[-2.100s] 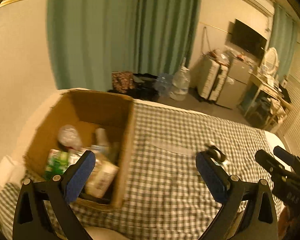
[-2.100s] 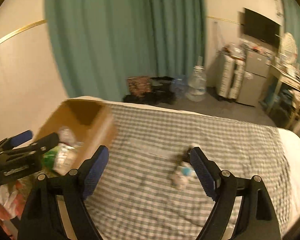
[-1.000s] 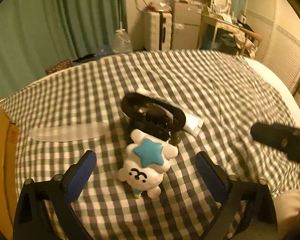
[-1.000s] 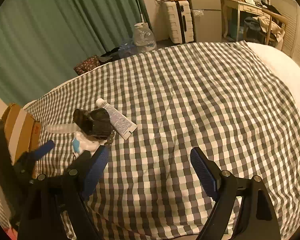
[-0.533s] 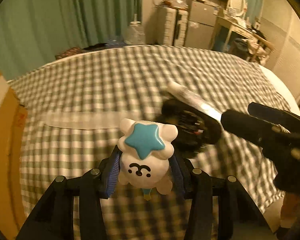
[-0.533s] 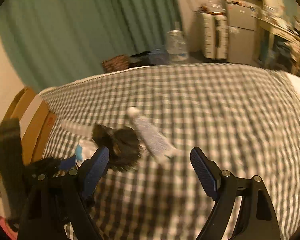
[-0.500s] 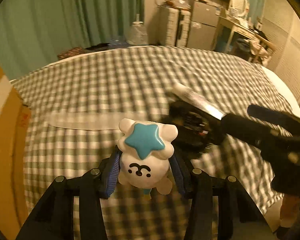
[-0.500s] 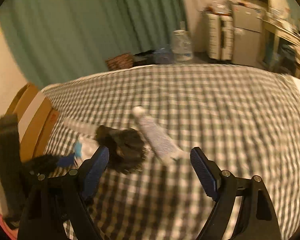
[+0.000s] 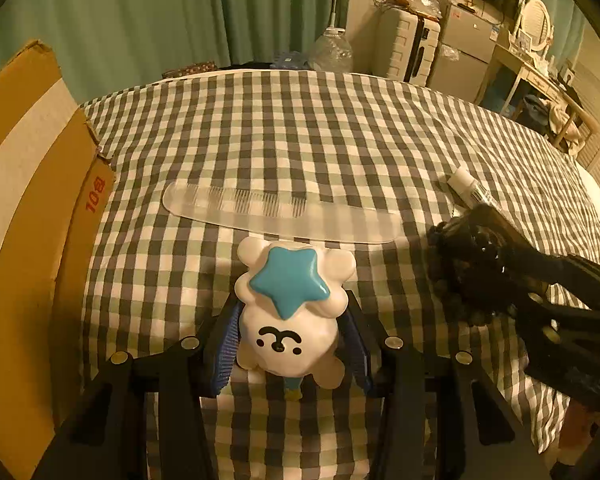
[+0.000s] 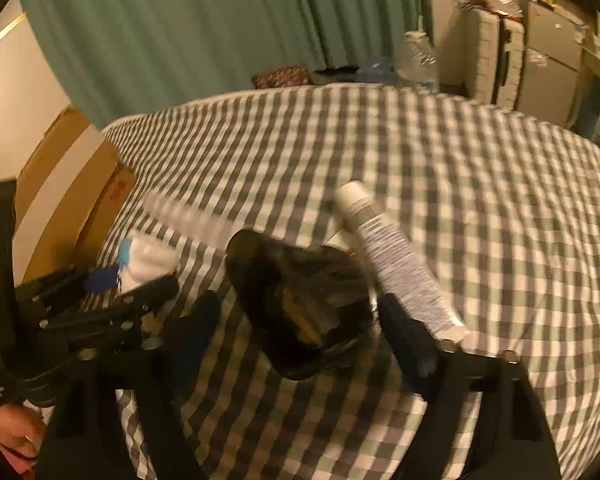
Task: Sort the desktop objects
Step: 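Grasp the white star plush toy with the left tool while the right tool grasps the black eyeglass case, then carry the plush toy and eyeglass case over the cardboard box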
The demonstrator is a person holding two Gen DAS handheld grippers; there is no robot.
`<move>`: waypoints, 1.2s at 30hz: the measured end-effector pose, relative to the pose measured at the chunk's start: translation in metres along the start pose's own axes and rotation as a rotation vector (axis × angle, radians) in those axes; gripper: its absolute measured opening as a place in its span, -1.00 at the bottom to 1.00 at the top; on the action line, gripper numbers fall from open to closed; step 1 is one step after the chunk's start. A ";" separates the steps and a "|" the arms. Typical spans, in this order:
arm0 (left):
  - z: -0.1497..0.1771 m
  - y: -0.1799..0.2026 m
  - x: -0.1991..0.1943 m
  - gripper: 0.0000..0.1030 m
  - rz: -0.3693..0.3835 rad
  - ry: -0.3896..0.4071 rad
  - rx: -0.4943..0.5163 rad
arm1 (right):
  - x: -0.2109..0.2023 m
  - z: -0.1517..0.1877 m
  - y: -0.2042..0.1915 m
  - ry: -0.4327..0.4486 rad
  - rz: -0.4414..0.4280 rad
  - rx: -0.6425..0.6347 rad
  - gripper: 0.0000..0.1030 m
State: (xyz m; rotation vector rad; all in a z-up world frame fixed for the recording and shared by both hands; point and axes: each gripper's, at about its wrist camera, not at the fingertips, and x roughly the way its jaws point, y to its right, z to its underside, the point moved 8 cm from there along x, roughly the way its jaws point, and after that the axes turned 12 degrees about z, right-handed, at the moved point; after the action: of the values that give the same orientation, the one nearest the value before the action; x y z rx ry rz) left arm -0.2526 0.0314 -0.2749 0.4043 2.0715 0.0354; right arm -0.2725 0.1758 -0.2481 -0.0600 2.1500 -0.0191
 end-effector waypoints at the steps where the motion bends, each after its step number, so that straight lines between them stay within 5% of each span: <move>1: -0.001 0.002 0.000 -0.06 0.002 -0.001 0.000 | 0.003 0.001 0.001 -0.013 0.012 -0.002 0.08; 13: -0.035 0.029 -0.032 -0.06 0.008 0.053 0.021 | -0.038 0.003 0.006 0.079 0.051 0.037 0.07; 36: -0.059 0.053 -0.221 -0.06 -0.005 0.324 0.121 | -0.224 -0.005 -0.041 0.305 0.057 0.086 0.07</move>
State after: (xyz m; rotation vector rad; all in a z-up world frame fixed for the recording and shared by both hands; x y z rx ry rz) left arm -0.1868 0.0239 -0.0491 0.4930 2.4024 -0.0298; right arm -0.1524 0.1466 -0.0563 0.0576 2.4519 -0.0931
